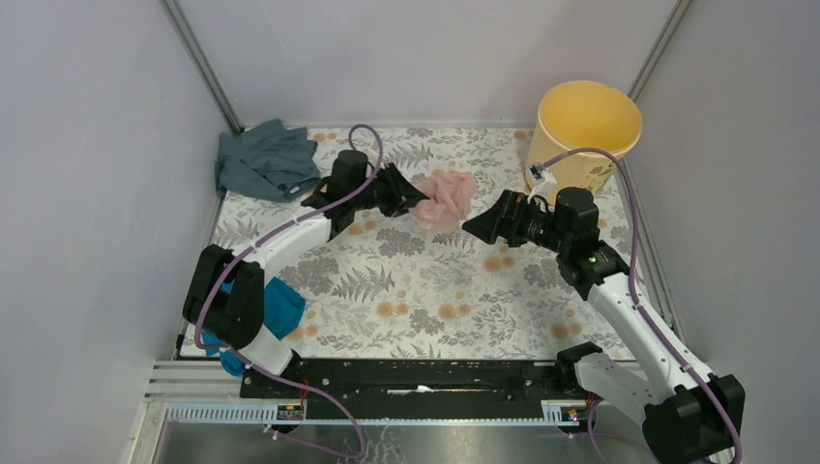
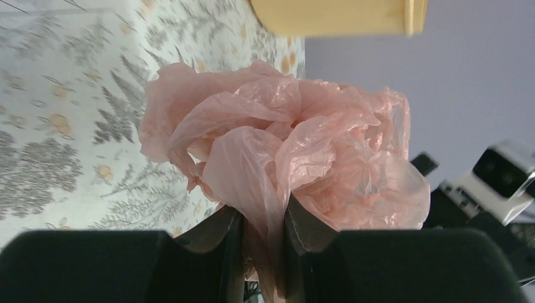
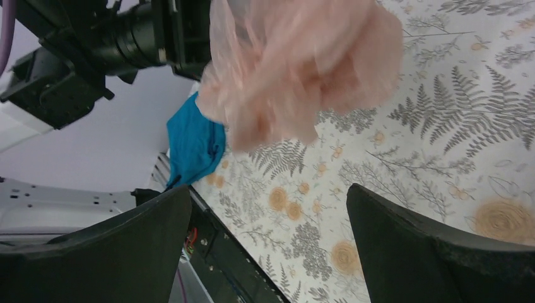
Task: Put the trash bags into the trash bin
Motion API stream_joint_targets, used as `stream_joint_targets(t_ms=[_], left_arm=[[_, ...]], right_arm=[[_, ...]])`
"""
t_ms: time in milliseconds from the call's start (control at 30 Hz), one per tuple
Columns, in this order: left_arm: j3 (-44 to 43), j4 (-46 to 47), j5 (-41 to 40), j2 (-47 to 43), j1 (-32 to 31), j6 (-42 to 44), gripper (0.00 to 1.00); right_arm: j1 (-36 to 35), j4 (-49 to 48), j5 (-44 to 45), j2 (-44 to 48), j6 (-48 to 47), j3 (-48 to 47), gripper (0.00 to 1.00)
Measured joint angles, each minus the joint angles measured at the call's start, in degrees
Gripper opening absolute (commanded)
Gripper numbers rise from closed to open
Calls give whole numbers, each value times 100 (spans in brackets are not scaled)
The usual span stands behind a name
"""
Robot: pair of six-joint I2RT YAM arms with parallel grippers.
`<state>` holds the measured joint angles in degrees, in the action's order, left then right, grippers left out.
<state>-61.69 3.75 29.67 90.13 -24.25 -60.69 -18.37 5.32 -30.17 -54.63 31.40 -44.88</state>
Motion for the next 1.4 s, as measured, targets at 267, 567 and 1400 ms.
stream_joint_targets(t_ms=[267, 567, 1400], left_arm=[[-133, -404, -538, -103, -841, 831, 27], [-133, -435, -1056, -350, -1025, 1191, 29], [-931, -931, -780, -625, -105, 2024, 84]], right_arm=[[0, -1812, -302, -151, 1443, 846, 76], [0, -2914, 15, -15, 2612, 1700, 65], [0, -2275, -367, -658, 568, 1478, 0]])
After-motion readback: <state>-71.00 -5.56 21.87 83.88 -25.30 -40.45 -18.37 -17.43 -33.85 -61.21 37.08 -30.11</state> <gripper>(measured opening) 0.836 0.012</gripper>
